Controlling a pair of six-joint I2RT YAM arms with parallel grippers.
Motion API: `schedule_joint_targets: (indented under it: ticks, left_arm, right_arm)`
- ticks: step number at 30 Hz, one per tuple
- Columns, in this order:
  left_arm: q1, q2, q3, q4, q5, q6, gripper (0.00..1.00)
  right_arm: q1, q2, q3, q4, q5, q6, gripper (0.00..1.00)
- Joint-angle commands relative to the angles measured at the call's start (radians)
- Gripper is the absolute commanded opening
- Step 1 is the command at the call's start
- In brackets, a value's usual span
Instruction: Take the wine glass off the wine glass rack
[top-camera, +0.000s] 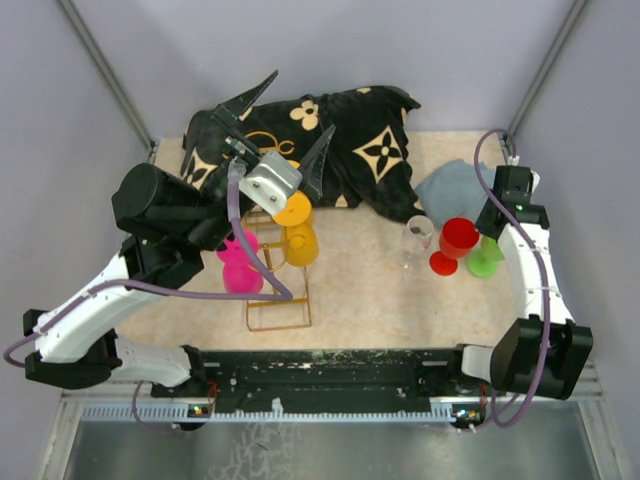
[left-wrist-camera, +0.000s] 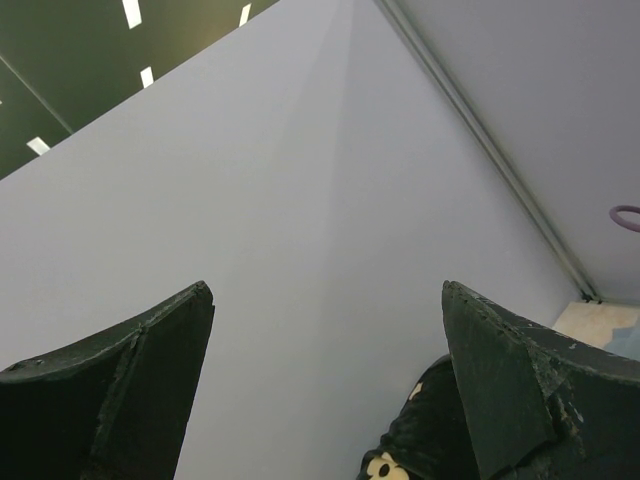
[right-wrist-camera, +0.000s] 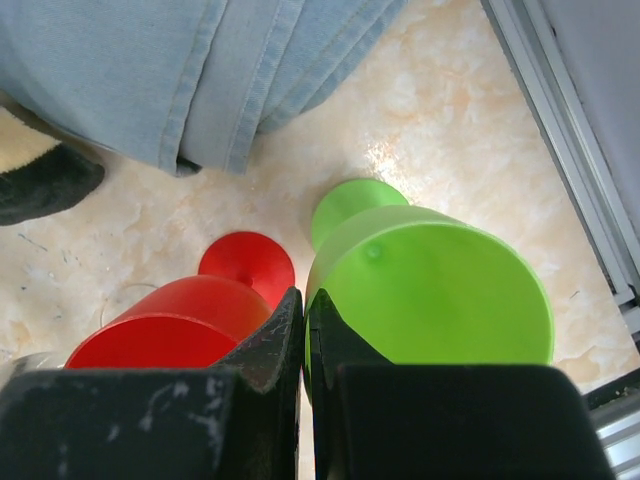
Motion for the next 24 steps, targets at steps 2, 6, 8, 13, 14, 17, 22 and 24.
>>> schedule_joint_targets:
  ticks: [2,6,8,13,14,17,22,24]
  left_arm:
    - [0.006,-0.006,-0.004,-0.003,0.001,-0.010,1.00]
    - [0.006,-0.005,-0.006,-0.008,0.003,-0.011,1.00]
    - [0.006,-0.007,-0.006,-0.010,0.001,-0.012,1.00]
    - [0.006,-0.012,-0.013,-0.010,-0.006,-0.017,1.00]
    - [0.006,-0.014,-0.015,-0.010,-0.008,-0.019,1.00]
    - [0.006,-0.020,-0.026,-0.010,-0.010,-0.021,1.00]
    - [0.017,-0.021,-0.025,-0.007,-0.018,-0.031,1.00]
    - [0.022,-0.018,-0.018,-0.008,-0.019,-0.038,1.00]
  right_arm:
    - [-0.010,-0.049,-0.029,0.105,0.000,0.031,0.00]
    - [-0.010,-0.049,-0.052,0.108,-0.004,0.036,0.00]
    - [-0.011,-0.049,-0.052,0.099,-0.007,0.035,0.00]
    - [-0.010,-0.051,-0.038,0.075,-0.016,0.025,0.19]
    - [-0.010,-0.054,-0.031,0.069,-0.018,0.026,0.24]
    - [-0.010,-0.067,0.003,0.051,-0.024,0.027,0.35]
    - [-0.010,-0.089,0.133,-0.011,-0.026,0.024,0.48]
    - [-0.011,-0.097,0.198,-0.048,-0.016,0.018,0.52]
